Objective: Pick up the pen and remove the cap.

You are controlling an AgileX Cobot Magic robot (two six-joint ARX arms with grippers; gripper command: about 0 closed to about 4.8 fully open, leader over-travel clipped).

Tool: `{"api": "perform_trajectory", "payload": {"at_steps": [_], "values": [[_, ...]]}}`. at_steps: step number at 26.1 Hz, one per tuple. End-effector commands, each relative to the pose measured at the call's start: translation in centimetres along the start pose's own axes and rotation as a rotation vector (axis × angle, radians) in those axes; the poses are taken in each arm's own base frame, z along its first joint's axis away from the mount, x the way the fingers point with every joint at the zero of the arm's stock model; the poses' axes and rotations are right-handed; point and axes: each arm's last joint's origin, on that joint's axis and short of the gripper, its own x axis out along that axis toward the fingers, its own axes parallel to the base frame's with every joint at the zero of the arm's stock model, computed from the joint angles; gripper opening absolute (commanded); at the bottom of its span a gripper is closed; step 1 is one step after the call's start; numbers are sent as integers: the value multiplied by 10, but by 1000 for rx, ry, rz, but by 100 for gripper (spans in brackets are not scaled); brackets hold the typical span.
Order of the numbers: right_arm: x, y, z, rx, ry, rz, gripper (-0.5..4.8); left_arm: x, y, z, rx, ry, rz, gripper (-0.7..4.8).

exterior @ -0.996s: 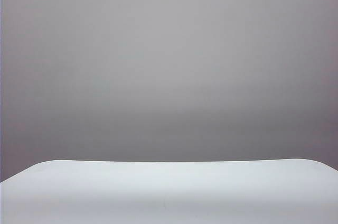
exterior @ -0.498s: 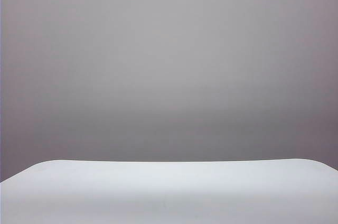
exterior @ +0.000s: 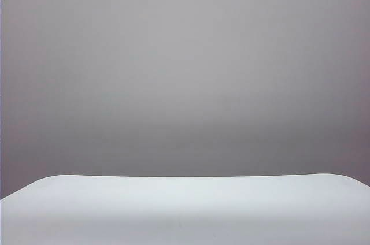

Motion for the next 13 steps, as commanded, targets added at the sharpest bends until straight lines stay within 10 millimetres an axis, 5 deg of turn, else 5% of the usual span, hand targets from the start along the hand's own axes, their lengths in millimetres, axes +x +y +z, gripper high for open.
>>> {"api": "perform_trajectory", "payload": {"at_steps": [1, 2, 3, 4, 13], "values": [[3, -1, -3, 28, 24, 17, 234, 0, -3, 3, 8, -7, -17, -6], [6, -4, -5, 37, 33, 19, 166, 0, -3, 3, 8, 2, -28, -6], [8, -6, -6, 41, 36, 19, 40, 0, -4, 2, 4, 16, -41, -6], [8, -6, -6, 41, 36, 19, -2, 0, -3, 1, 2, 21, -44, -6], [8, -5, -9, 69, 62, 26, -6, 0, -2, 1, 18, 17, -29, -6]]}}
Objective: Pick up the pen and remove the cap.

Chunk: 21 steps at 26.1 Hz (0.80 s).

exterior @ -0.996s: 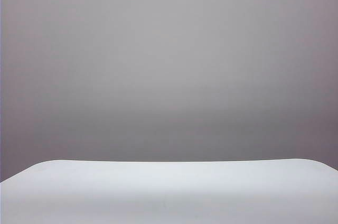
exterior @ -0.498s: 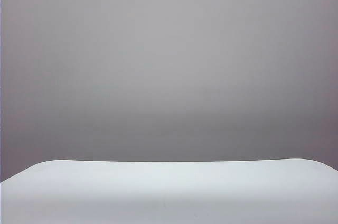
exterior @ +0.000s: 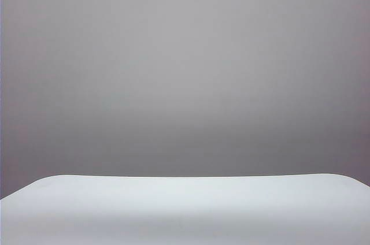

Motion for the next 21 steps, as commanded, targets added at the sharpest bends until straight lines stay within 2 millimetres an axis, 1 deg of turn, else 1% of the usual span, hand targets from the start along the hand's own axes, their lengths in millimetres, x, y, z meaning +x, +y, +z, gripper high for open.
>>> {"api": "perform_trajectory", "payload": {"at_steps": [1, 9, 12, 15, 21], "values": [[-1, 2, -2, 30, 22, -7, -6, 1, -4, 4, 82, -21, -5, -6], [1, 0, -7, 47, 59, -10, -6, 0, -7, 10, 205, -90, 24, -6], [4, -4, -11, 65, 76, -12, -6, 0, -7, 11, 221, -104, 35, -6], [9, -10, -24, 92, 105, -16, -6, 0, -7, 10, 213, -103, 42, -6], [14, -14, -36, 118, 132, -14, -6, 0, -6, 11, 214, -120, 61, -6]]}}
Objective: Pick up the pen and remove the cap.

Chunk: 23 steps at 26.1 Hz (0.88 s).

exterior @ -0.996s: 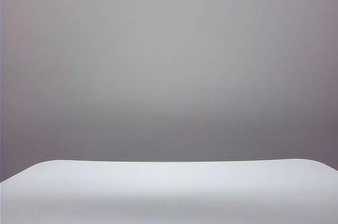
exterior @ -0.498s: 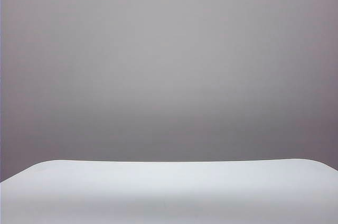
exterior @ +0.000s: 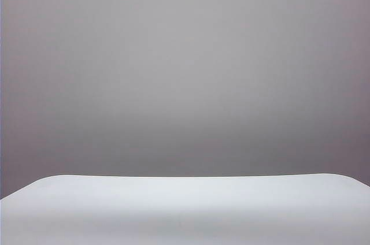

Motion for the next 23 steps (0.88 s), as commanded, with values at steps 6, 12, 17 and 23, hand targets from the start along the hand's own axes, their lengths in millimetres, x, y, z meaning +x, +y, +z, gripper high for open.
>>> {"api": "perform_trajectory", "payload": {"at_steps": [6, 12, 17, 23], "values": [[6, -3, -17, 106, 97, -11, -6, -2, -11, 19, 216, -128, 52, -6], [5, -2, -21, 140, 131, -11, -6, -9, -3, 16, 214, -76, 71, -6], [3, -3, -30, 133, 236, -131, -6, -19, 9, 5, 0, 39, 85, -6], [3, -4, -30, 125, 231, -139, -6, -23, 11, 6, -33, 41, 92, -6]]}}
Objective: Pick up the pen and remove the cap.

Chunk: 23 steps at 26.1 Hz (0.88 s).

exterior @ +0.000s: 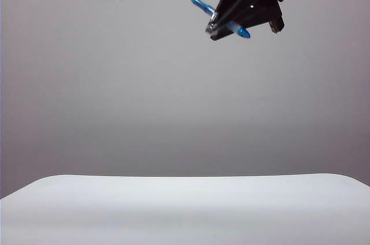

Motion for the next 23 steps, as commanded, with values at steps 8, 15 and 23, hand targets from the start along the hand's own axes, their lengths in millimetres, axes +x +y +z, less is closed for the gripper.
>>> {"api": "perform_trajectory", "payload": {"at_steps": [8, 15, 23], "values": [[-5, -4, -3, -7, 77, -307, -6, -50, 38, -12, -144, 37, 425, -6], [22, -35, -25, 49, 135, -492, -6, -60, 36, -73, -191, 593, 904, -6], [79, -115, -67, 230, 339, -502, -6, -40, 35, -141, -201, 945, 958, -6]]}}
